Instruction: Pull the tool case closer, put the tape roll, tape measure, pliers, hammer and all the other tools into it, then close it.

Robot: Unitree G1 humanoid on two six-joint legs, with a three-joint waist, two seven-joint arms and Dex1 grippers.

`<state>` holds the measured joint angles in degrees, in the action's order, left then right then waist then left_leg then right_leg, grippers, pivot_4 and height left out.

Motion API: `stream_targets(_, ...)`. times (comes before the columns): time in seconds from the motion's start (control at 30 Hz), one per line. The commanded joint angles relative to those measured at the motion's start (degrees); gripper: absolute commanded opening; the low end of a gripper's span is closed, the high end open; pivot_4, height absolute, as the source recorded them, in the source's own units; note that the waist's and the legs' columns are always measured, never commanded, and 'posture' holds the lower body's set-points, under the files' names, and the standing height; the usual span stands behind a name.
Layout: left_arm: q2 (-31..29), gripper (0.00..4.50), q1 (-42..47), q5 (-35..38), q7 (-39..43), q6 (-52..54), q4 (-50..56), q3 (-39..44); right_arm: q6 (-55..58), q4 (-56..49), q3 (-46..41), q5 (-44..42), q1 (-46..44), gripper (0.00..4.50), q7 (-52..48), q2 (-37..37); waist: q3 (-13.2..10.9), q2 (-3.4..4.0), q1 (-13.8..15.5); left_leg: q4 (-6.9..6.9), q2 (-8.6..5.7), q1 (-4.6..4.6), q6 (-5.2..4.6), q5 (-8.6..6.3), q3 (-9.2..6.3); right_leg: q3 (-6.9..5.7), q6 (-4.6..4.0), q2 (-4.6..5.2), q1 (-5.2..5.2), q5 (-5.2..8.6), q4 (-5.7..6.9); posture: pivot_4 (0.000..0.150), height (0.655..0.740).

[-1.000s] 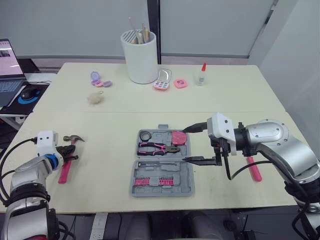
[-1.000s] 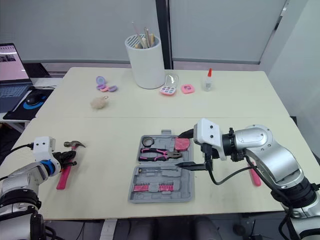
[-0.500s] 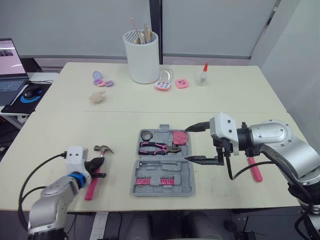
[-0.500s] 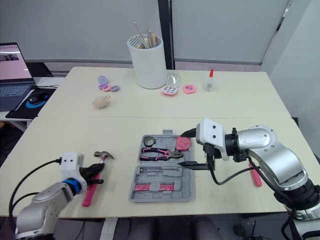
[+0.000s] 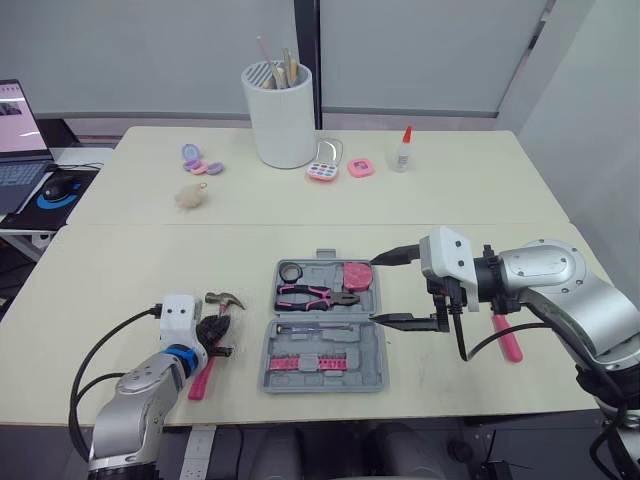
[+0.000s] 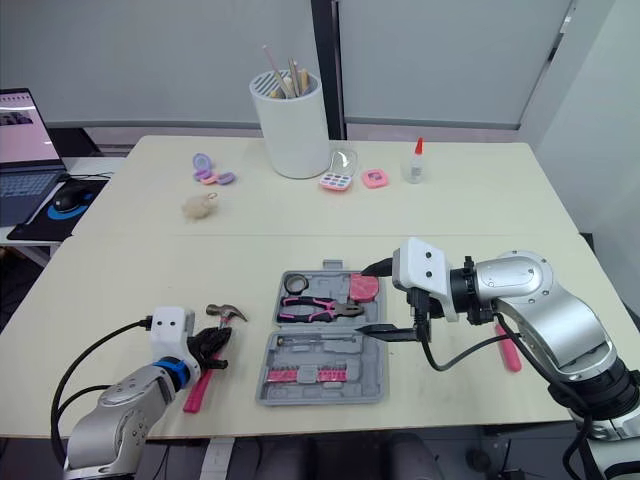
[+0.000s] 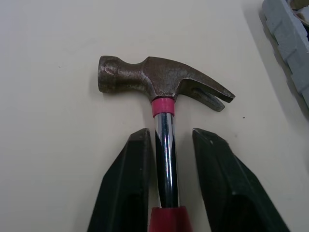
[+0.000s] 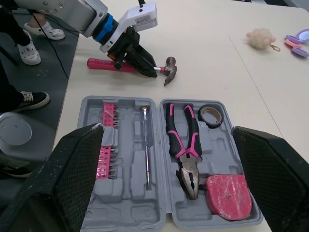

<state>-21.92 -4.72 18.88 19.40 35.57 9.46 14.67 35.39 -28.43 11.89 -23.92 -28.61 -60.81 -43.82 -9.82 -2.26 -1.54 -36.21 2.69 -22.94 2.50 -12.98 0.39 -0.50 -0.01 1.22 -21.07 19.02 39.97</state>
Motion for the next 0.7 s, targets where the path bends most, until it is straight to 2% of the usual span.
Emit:
stream_targets(0.03, 0.58, 2.65, -1.52, 2.79, 0.44, 1.02, 3.11, 2.48, -0.37, -2.00, -1.84, -0.44, 0.33, 4.50, 0.52, -0.83, 0.00, 0.00, -0.04, 0.00, 0.00, 0.00, 0.00, 0.00, 0.01, 0.01, 0.00, 0.00, -0.01, 0.00, -0.01, 0.150, 0.7376)
stream_targets(0.07, -0.46, 2.92, -1.71, 1.71, 0.84, 0.48, 3.31, 1.66, -0.30, -2.06, -1.92, -0.45, 0.44, 4.50, 0.66, -0.86, 0.00, 0.00, -0.03, 0.01, 0.00, -0.01, 0.00, 0.00, 0.01, 0.01, 0.00, 0.00, -0.01, 0.00, -0.01, 0.150, 0.7376)
stream_targets(0.4, -1.09, 2.92, 0.21, -1.73, 0.04, 1.58, -1.09, -1.95, -0.54, -1.65, -1.28, -0.21, -0.17, 4.50, 0.79, -0.81, 0.00, 0.03, 0.11, 0.01, -0.02, 0.00, 0.00, 0.00, -0.01, 0.00, 0.00, -0.01, 0.01, 0.00, -0.01, 0.150, 0.7376)
stream_targets(0.53, -0.47, 2.06, 1.02, -2.88, -0.38, 0.93, -2.77, -2.78, -0.53, -1.81, -1.07, -0.15, -0.08, 4.50, 0.86, -0.67, 0.02, 0.07, 0.14, 0.01, -0.02, 0.01, 0.00, 0.00, -0.02, -0.01, 0.00, -0.01, 0.02, 0.00, -0.01, 0.150, 0.7376)
stream_targets(0.7, 0.43, 0.43, 0.70, -2.75, -0.73, 1.65, -2.27, -2.72, -0.46, -2.01, -1.04, -0.09, -0.04, 4.50, 1.04, -0.62, 0.03, 0.08, 0.16, 0.01, -0.05, 0.01, 0.00, 0.00, -0.01, 0.00, 0.00, 0.02, 0.04, 0.00, -0.02, 0.150, 0.7376)
